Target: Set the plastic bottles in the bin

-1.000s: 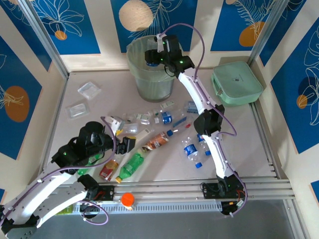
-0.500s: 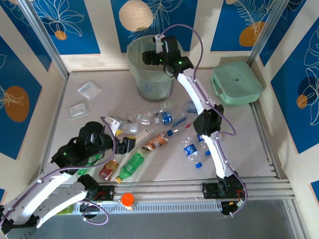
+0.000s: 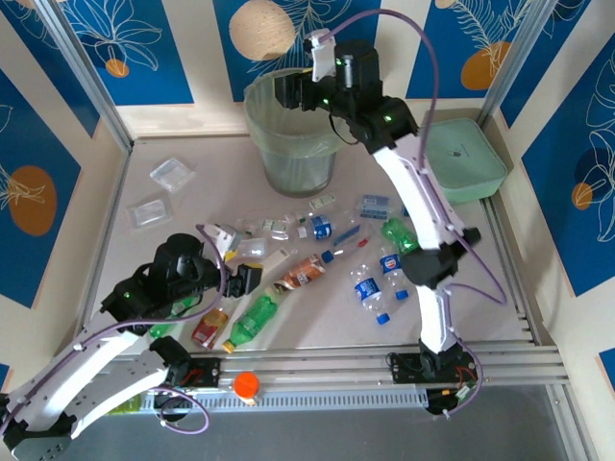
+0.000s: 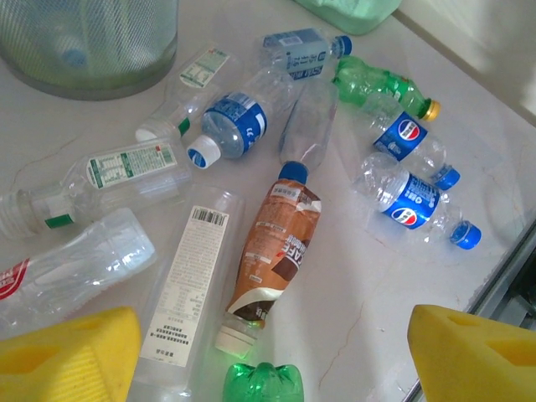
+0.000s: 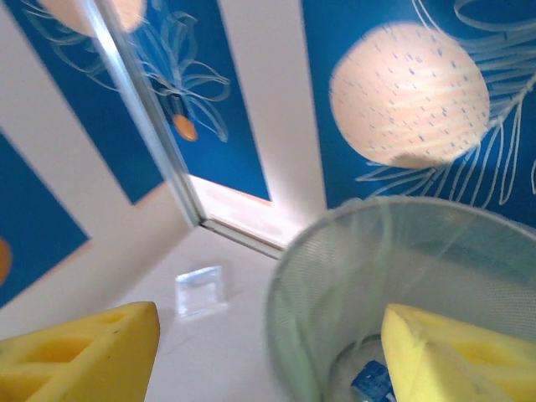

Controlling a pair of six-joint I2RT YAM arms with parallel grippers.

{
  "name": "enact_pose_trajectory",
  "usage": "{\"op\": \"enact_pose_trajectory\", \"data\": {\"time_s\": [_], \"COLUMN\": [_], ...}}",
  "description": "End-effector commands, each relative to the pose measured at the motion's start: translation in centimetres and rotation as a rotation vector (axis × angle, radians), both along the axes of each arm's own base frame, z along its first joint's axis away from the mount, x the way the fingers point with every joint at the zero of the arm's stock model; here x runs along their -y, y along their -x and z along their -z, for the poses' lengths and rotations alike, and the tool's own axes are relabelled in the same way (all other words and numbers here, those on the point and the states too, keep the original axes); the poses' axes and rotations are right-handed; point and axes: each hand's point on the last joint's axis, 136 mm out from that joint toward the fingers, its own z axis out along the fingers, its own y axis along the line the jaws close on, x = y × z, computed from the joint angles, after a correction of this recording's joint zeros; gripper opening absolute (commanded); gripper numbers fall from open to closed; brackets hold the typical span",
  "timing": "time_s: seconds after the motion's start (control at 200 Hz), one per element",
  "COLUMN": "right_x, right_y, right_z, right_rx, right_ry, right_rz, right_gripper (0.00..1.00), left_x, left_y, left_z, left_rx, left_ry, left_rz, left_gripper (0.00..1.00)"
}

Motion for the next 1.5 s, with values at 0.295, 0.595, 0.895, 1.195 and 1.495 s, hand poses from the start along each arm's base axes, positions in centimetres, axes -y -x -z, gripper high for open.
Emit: {"op": "enact_pose_trajectory", "data": {"time_s": [0.295,0.595,0.895,1.195,1.495], "right_x": [3.1,11.3,14.8,15.8,17.1], "right_y": [16.1,23.1,24.4,25.3,26.6], "right_z": [10.0,17.9,22.3,23.1,24.2], "right_rx": [-0.3,-0.524,-0.577,-0.571,-0.584], "right_ry": [0.121,0.127,0.147,0.132,0.062], "right_rz": [-0.017,0.11,0.206,0.188,0.165], "right_gripper": [0.69,0.69,0.69,0.7,0.7], "left_x": [-1.3,-2.6,-1.4,-0.6,-0.9], "left_y": [3.0,5.4,5.5,5.0,5.1], "left_z": [1.6,5.6,10.4,14.0,16.7], "left_rx": [-0.292,-0.519,-0.615,-0.654,-0.649], "left_ry": [-0.076,-0.222,-0.449,-0.615,-0.738], "left_rz": [-0.044,-0.081,-0.09,-0.098,-0.102], "left_gripper": [0.77,0.74,0.67,0.72,0.72]}}
